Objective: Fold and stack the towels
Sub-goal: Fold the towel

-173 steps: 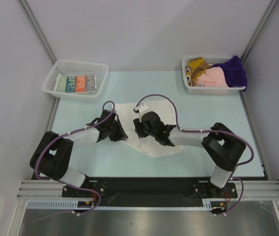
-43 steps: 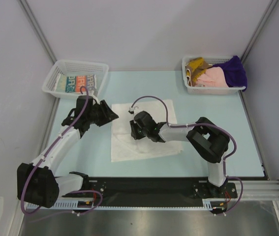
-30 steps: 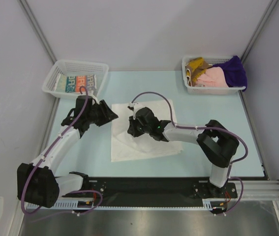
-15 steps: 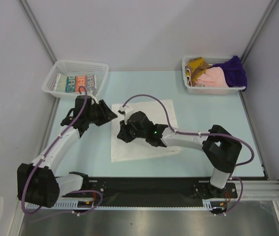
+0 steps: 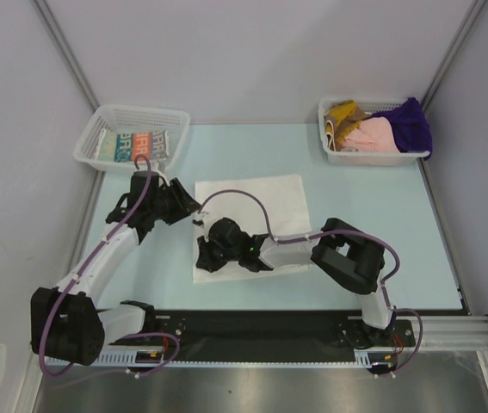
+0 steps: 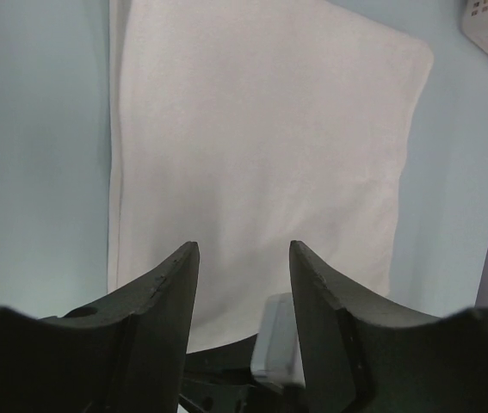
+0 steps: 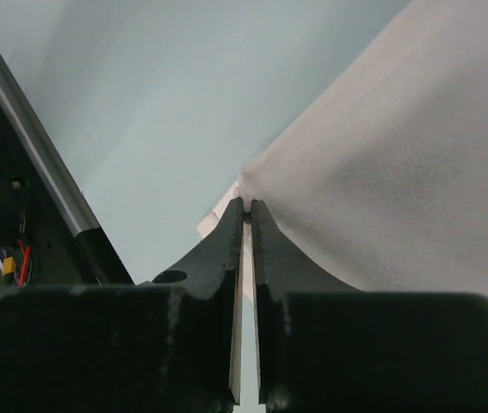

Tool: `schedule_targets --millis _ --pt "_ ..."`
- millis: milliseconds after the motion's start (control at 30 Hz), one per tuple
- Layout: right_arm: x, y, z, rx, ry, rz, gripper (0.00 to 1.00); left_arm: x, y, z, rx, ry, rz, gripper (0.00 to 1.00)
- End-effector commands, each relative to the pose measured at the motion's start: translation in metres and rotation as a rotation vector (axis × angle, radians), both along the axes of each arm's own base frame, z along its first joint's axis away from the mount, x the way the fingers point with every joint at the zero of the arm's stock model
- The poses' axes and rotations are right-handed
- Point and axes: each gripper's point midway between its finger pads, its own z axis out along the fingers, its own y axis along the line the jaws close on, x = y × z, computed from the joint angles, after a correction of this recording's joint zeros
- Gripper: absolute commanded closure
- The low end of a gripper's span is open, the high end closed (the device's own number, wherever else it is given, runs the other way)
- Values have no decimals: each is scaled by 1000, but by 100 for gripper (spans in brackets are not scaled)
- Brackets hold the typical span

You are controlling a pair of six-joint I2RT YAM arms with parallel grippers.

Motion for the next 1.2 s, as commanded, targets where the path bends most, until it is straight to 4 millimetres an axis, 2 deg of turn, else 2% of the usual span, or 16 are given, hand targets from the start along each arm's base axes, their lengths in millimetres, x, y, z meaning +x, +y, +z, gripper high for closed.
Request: schedule_targets --millis 0,133,367,467,533,600,633,700,800,833,900,1033,1067,1100,1133,1167 --pt "-7 23 10 94 1 27 95 4 3 8 -12 -37 26 48" --pt "-13 25 11 94 -7 33 96 4 4 6 -8 -35 29 48" --pt "-15 19 41 111 -48 45 94 5 3 5 -8 -33 21 47" --pt "-22 21 34 85 -40 82 92 3 3 0 -10 -27 27 46" --pt "-30 23 19 70 -18 110 84 2 5 -5 -7 -14 35 45" --pt "-42 29 16 90 0 149 83 1 5 -10 -13 -6 43 45" --pt "-47 31 13 93 5 164 74 1 5 -12 -13 0 49 44" --pt "-52 33 15 107 2 177 67 1 6 -16 -15 11 58 43" --pt "-52 25 27 118 -26 152 64 0 7 -21 -10 24 69 42" --pt "-46 21 47 143 -62 119 64 0 8 -22 -7 26 72 42" --pt "-41 2 49 119 -77 64 65 -4 9 -24 0 39 73 42" --pt "-12 -50 83 98 -118 -145 67 -17 12 -27 8 53 70 45" --pt "3 -77 74 10 -115 -270 68 -23 14 -25 15 56 72 46" --pt "12 -97 94 21 -129 -345 68 -30 15 -30 21 67 72 48" --pt "24 -121 88 -26 -140 -447 68 -35 15 -32 21 72 70 48" --pt "34 -159 75 -121 -112 -531 69 -41 13 -32 19 70 61 50"
